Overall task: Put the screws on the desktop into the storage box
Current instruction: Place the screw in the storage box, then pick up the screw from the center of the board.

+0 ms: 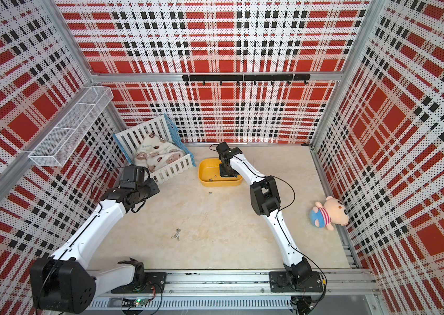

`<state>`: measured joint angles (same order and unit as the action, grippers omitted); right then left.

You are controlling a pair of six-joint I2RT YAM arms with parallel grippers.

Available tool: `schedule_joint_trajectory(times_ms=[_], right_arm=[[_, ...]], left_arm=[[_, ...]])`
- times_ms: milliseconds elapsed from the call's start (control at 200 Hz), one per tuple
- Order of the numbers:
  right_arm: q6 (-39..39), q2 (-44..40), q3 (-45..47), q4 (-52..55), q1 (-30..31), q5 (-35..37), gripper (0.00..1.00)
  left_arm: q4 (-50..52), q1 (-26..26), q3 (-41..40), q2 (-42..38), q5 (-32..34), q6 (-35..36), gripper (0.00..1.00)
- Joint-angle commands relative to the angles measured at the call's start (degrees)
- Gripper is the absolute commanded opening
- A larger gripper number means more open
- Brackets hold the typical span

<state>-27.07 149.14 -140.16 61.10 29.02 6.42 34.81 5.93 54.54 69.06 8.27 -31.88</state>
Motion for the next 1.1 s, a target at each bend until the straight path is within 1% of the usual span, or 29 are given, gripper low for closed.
schedule_joint_trajectory(times_ms=[0, 145, 281, 381, 531, 641, 651, 671, 777, 892, 942, 1012, 1092], right_arm=[[0.1, 0.4, -1.5, 0.2, -0.5, 0.3, 0.10], [0.4, -0.4, -1.5, 0.2, -0.5, 0.5, 0.17], [0.7, -1.9, -0.8, -0.6, -0.5, 0.5, 0.26], [0.8, -5.5, 1.3, -2.8, -0.5, 0.1, 0.34], [1.2, -18.2, 12.3, -12.1, 0.1, 1.4, 0.36], [1.1, -27.3, 19.0, -16.2, 0.7, 4.7, 0.39], [1.0, -28.3, 19.8, -16.5, 0.8, 4.9, 0.40], [0.9, -29.9, 21.2, -17.2, 0.9, 5.1, 0.40], [0.3, -37.7, 28.1, -19.4, 1.2, 7.9, 0.41], [-0.9, -46.2, 35.5, -20.0, 1.5, 9.6, 0.43], [-1.5, -50.0, 39.3, -20.6, 1.6, 10.0, 0.43], [-2.7, -55.1, 44.9, -21.3, 1.8, 10.5, 0.44], [-4.2, -60.6, 50.9, -21.9, 1.9, 11.2, 0.44]], left_arm=[[0.9, 0.4, 1.8, 0.4, 1.3, -0.3, 0.51], [1.0, 0.9, 2.0, 0.6, 1.5, -0.5, 0.51], [1.1, 1.6, 2.0, 0.5, 1.9, -0.9, 0.51], [1.1, 2.3, 2.0, 0.4, 2.1, -1.3, 0.51], [1.7, 4.7, 1.8, 1.0, 3.0, -1.7, 0.51], [1.7, 7.9, 0.2, 2.3, 3.4, -2.9, 0.51], [1.7, 9.4, 0.0, 2.5, 3.5, -3.1, 0.51], [1.7, 10.6, -0.3, 2.9, 3.6, -3.4, 0.51], [1.7, 15.0, -2.2, 4.6, 4.2, -5.4, 0.51], [1.4, 19.5, -4.4, 5.2, 4.8, -9.4, 0.52], [0.6, 21.2, -5.9, 4.5, 4.9, -12.3, 0.52], [-1.6, 23.4, -8.7, 3.5, 3.6, -16.2, 0.52], [-2.7, 25.5, -11.0, 3.5, 3.1, -19.0, 0.53]])
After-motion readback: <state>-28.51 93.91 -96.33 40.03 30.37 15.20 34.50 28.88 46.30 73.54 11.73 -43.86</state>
